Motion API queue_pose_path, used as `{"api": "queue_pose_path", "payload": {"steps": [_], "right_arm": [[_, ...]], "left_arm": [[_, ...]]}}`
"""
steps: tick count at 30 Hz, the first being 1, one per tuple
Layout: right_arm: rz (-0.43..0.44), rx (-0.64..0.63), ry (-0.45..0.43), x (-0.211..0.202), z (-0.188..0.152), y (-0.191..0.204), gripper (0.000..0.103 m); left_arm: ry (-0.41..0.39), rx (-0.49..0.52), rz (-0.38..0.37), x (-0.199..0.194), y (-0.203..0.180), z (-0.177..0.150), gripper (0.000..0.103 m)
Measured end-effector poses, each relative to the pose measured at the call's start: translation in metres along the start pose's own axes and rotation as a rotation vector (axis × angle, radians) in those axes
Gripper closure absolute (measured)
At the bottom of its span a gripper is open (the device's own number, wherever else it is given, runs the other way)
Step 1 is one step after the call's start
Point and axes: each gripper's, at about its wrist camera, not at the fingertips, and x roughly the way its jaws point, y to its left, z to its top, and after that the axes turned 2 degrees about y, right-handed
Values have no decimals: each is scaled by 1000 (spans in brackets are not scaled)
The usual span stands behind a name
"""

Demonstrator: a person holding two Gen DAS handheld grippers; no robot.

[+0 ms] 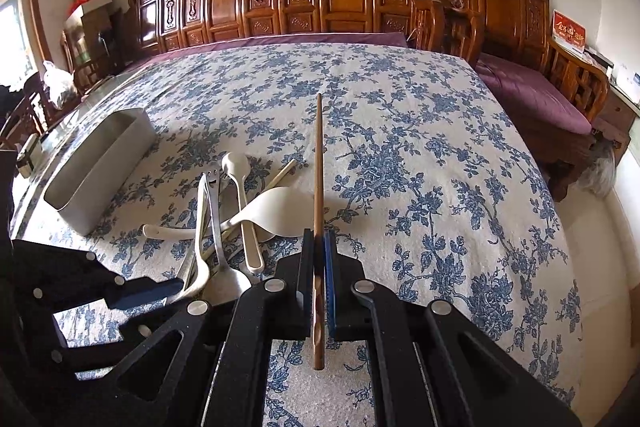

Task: Organize utensils
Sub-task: 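Grasp a white plastic fork with the left gripper while the right gripper holds the chopstick, then carry the white fork into the grey tray and open the left gripper while the right holds the chopstick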

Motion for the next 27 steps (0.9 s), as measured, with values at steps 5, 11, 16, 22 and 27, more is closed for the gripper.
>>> {"api": "queue_pose_path", "payload": {"steps": [5, 11, 16, 22, 27], "right_arm": [[-2, -14, 3, 1, 0, 4, 97], [6, -26, 3, 1, 1, 11, 97], [16, -44, 5, 1, 1, 19, 97], [23, -76, 9, 1, 1, 34, 97], [43, -93, 6, -1, 2, 49, 97]], "left_arm": [[-29, -32, -23, -11, 12, -5, 102], [-69, -86, -48, -28, 32, -9, 102], [-102, -106, -44, -44, 46, -10, 102], [-143, -122, -42, -64, 61, -9, 102], [-171, -130, -29, -80, 76, -7, 102]]}}
